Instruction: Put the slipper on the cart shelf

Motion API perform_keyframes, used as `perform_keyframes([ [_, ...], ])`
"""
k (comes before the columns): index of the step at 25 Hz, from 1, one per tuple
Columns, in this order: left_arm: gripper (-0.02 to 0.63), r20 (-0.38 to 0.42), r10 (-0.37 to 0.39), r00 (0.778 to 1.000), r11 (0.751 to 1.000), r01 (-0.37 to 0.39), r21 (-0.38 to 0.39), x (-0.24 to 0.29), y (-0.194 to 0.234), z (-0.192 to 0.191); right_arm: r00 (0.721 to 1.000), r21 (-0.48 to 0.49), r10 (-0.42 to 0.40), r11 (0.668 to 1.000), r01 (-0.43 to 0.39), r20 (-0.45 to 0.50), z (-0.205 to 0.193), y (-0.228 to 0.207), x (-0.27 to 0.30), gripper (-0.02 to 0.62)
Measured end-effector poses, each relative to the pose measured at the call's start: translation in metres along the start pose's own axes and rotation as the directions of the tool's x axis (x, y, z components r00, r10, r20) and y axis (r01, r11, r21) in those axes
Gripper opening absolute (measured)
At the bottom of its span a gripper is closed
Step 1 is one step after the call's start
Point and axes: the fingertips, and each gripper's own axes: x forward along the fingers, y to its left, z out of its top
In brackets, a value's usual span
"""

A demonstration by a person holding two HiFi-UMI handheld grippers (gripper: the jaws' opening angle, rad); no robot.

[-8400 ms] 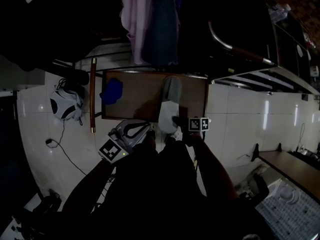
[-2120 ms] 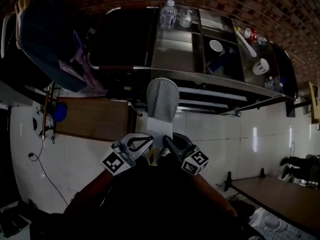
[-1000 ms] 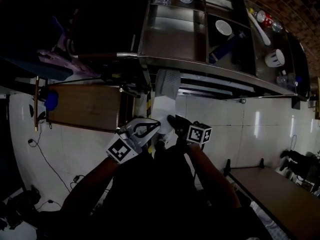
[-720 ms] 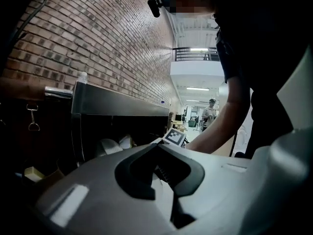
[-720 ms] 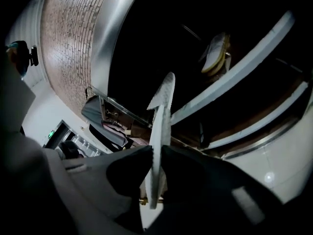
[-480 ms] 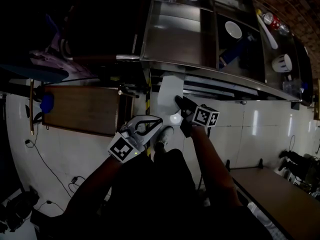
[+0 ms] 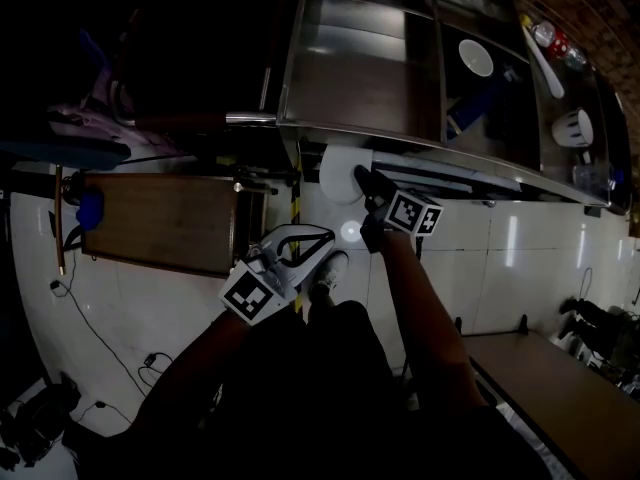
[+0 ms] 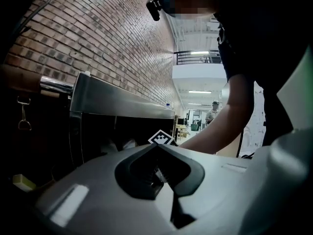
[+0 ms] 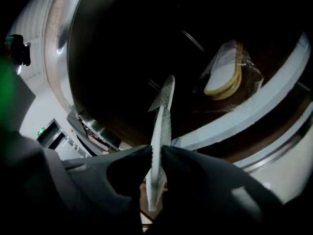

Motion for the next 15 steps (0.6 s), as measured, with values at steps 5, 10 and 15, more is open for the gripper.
perform_keyframes([
  [5,0.003,-0.014,0.003,1.0,0.999,-0.004,-0.049,0.0,0.002,-0.004,0.999,-0.056,-0.026,0.998,0.028,0.032,0.019,-0.003,0.013,0.065],
  [10,0.003,-0.02,-0.008,1.0,1.0,0.008,-0.029,0.0,0.001,-0.006,0.994,-0.273,-0.045,0.959,0.07,0.097,0.039,0.008,0.025,0.066],
  [15,0.003,-0.018,0.005,1.0,0.999,-0.006,-0.047,-0.001,-0.001,-0.006,0.984,-0.357,-0.078,0.925,0.131,0.161,0.053,0.008,0.035,0.068],
])
